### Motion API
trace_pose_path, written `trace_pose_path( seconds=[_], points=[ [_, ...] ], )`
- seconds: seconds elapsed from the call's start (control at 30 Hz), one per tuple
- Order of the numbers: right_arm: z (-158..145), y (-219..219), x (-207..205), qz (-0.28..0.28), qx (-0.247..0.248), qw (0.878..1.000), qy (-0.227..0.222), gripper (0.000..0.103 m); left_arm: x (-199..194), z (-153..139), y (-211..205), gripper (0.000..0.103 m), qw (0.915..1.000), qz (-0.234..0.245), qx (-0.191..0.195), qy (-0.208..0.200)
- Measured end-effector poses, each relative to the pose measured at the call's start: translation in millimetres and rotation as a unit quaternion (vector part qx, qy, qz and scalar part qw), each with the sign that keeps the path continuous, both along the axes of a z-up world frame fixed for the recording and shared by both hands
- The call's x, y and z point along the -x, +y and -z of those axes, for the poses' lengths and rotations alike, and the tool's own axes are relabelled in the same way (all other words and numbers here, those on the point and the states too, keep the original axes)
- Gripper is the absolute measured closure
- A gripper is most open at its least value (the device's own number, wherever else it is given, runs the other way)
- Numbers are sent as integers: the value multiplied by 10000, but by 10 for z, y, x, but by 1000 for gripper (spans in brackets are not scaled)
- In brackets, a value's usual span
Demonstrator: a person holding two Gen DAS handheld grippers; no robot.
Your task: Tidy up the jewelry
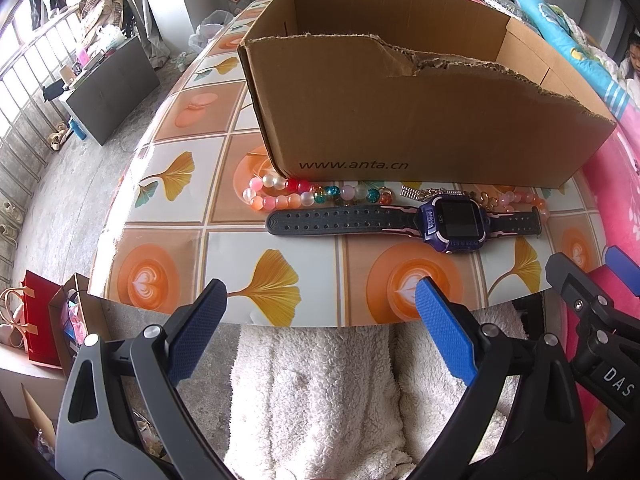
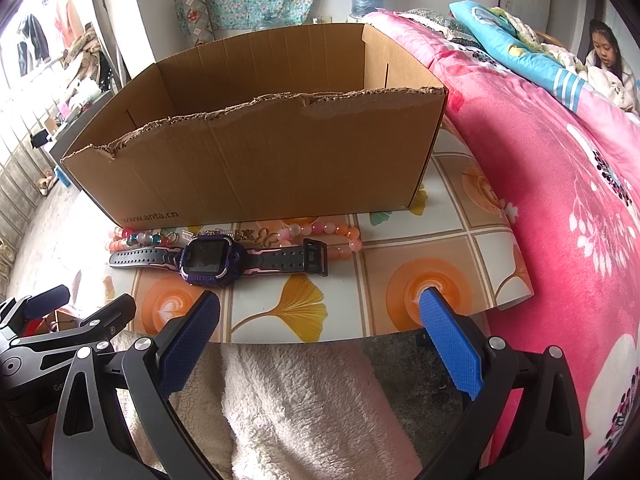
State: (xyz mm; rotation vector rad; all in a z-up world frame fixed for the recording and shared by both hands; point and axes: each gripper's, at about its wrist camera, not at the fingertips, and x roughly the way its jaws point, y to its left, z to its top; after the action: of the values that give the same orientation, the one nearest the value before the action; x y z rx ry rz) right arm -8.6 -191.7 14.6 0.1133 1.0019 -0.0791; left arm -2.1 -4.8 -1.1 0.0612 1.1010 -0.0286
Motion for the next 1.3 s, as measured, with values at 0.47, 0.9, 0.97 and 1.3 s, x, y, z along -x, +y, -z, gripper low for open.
trace_pose_path(
  seconds=[0.47,0.9,0.97,1.3],
  points=[
    [-1,-3,-1,6,-3,10000,-10,5,-1,2,2,12,10000,-2,2,-4],
    [-9,-7,2,3,-3,10000,-21,5,5,-7,-3,12,10000,-6,3,-9],
    [-12,-6,1,3,-7,10000,-27,5,10,-12,-4,12,10000,-8,6,-10],
    [-55,-13,-7,-17,-68,9998,-199,5,-7,-38,105,12,9997,1,-121,-224]
  ],
)
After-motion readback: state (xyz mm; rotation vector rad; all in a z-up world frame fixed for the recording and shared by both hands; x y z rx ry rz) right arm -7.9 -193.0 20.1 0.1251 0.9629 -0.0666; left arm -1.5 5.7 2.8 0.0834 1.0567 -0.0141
